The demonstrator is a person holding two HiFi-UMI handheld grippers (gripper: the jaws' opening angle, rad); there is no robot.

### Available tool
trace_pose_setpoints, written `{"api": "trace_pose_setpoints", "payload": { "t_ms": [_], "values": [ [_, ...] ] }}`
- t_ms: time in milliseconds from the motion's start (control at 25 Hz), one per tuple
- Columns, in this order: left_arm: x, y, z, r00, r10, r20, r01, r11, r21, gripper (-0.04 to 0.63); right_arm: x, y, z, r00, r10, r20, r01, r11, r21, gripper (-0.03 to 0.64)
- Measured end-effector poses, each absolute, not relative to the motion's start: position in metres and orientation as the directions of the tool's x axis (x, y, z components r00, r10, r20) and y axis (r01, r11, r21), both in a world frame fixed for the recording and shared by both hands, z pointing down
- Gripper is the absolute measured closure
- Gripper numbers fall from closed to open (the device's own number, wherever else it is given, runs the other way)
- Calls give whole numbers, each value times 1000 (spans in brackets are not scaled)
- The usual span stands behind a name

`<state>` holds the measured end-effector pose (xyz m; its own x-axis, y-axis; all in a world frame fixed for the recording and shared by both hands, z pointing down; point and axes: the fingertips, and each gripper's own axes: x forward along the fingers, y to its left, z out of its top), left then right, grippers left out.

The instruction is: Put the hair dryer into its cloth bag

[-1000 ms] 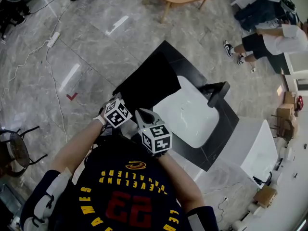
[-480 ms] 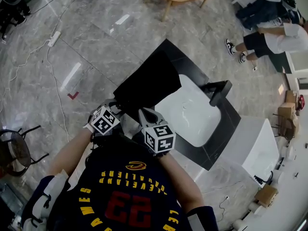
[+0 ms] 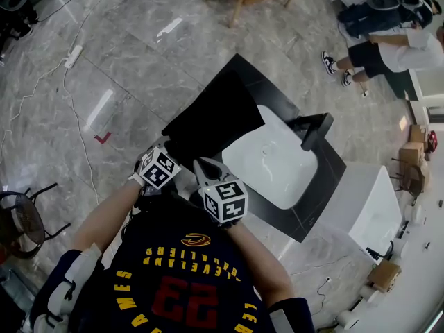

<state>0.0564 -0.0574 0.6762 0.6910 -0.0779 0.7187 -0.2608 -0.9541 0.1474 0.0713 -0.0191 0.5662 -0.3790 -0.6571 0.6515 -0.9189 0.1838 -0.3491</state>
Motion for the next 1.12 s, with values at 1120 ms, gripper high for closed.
{"api": "trace_pose_setpoints", "payload": {
  "t_ms": [1120],
  "values": [
    [-61, -127, 482, 806, -410, 426, -528, -824, 206, 433, 59, -28, 607, -406, -542, 735, -914, 246, -323, 428]
  ]
}}
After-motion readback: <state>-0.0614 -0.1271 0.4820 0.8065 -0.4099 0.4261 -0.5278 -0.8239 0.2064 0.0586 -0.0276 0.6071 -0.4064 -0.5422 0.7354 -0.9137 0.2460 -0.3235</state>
